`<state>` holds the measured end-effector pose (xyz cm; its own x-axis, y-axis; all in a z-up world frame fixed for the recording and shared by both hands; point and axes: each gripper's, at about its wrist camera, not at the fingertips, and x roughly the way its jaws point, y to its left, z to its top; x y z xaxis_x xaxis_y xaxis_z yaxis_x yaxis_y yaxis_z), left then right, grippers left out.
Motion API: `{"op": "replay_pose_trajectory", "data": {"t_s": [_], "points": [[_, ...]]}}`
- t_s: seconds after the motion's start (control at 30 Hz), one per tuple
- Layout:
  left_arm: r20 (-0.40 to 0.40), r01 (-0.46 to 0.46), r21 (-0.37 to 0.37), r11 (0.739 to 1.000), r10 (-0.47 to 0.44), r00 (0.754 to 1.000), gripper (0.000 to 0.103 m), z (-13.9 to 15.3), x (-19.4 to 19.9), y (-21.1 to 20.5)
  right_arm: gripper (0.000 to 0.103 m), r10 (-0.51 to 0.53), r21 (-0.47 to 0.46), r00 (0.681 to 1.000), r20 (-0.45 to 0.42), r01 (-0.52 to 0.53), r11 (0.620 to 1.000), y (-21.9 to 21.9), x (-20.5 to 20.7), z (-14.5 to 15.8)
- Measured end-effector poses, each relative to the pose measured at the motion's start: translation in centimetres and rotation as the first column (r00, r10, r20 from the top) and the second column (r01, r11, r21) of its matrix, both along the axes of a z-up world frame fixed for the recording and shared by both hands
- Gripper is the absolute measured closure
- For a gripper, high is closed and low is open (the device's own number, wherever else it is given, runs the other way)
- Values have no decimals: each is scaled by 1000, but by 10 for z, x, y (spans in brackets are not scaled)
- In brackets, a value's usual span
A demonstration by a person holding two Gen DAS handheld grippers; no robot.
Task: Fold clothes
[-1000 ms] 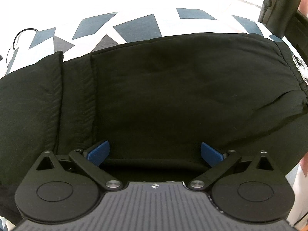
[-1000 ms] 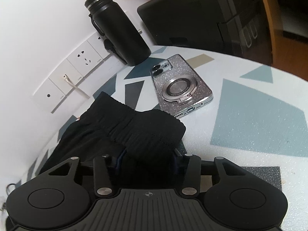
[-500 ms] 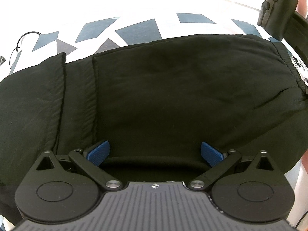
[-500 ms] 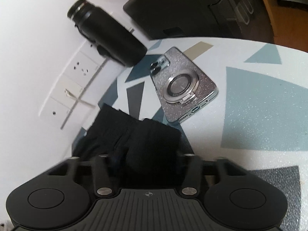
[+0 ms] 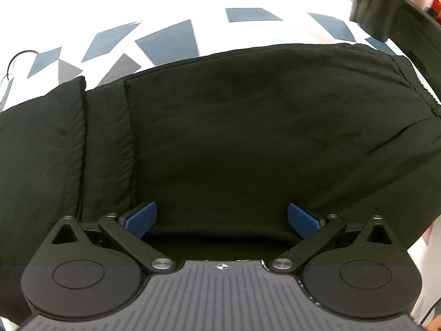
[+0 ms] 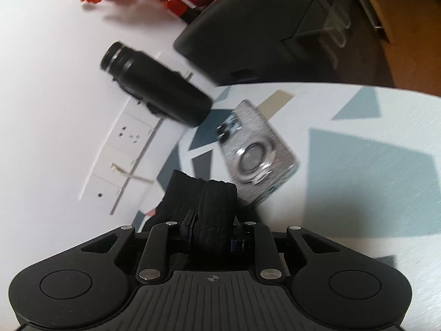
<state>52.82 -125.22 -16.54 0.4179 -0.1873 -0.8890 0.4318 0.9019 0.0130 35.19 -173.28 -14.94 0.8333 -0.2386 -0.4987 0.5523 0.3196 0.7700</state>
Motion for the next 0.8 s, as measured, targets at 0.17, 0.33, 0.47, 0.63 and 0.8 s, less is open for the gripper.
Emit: {"op": "replay_pose_trajectory", "data": {"t_s": [0.17, 0.33, 0.47, 0.63, 0.8], "points": [[-12, 10, -12, 1000, -10, 1000, 0, 2, 0, 3, 84, 4, -31, 999, -45, -6, 999, 1, -2, 0], [-11, 11, -191, 982, -13, 1000, 1, 30, -9, 33, 84, 5, -68, 999, -48, -8, 998, 12, 3, 17], [16, -39, -350, 936, 47, 999, 1, 62, -12, 85, 84, 31, -127, 999, -13, -32, 991, 29, 13, 45], [10, -189, -460, 868, 217, 976, 1, 88, -12, 169, 85, 102, -221, 994, 30, -92, 971, 71, 46, 82], [3, -285, -507, 813, 332, 943, 1, 94, -29, 251, 85, 237, -325, 970, 52, -208, 923, 142, 92, 119]]}}
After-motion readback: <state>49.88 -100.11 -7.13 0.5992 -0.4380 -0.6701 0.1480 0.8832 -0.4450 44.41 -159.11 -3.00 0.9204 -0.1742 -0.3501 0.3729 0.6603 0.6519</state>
